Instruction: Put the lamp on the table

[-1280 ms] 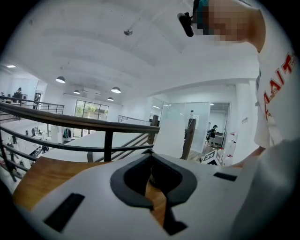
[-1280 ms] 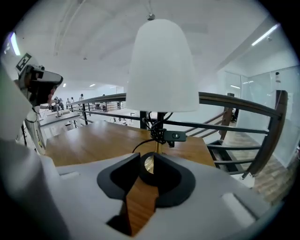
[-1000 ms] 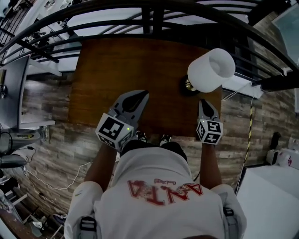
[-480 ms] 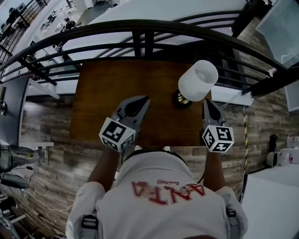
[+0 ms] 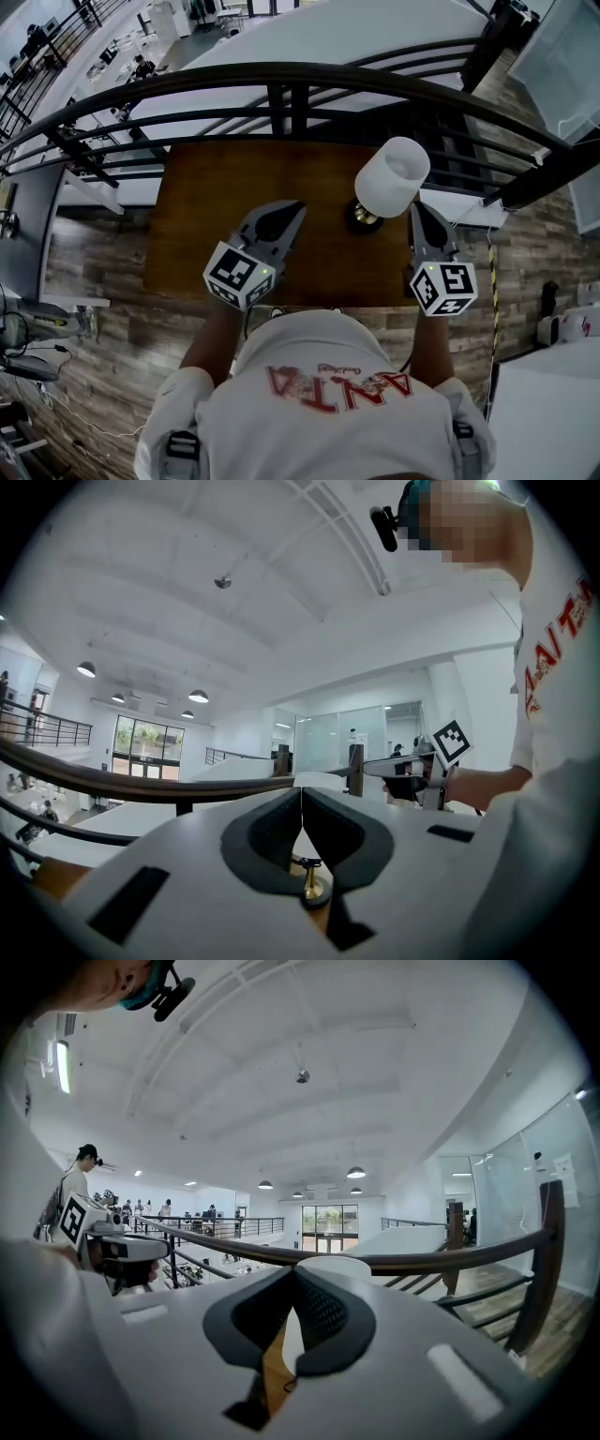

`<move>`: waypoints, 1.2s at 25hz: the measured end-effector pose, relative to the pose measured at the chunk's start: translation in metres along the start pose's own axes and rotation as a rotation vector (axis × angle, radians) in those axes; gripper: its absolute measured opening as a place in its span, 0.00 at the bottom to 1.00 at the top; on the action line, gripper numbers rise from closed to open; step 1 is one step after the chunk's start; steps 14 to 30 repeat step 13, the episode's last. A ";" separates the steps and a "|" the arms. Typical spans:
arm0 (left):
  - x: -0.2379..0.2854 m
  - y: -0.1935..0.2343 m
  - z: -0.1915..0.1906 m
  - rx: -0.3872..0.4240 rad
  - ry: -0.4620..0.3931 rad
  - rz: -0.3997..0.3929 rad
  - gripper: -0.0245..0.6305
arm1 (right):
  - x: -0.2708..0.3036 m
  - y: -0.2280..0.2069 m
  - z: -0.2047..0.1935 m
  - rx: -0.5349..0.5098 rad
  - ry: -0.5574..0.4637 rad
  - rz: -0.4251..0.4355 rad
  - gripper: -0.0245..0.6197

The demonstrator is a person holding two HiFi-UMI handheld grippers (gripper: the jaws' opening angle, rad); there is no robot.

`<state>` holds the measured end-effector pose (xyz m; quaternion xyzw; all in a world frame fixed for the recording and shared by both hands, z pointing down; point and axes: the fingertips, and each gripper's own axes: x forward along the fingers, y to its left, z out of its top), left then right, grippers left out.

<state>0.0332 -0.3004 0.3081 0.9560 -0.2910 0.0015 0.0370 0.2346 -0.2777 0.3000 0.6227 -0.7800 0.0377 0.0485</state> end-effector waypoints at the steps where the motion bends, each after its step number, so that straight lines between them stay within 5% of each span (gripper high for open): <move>1: 0.000 0.000 0.000 -0.001 0.001 0.001 0.05 | 0.000 0.000 0.000 0.000 -0.002 0.003 0.04; 30: 0.000 -0.001 -0.002 -0.003 0.003 0.013 0.05 | 0.006 0.006 0.000 -0.005 -0.006 0.045 0.04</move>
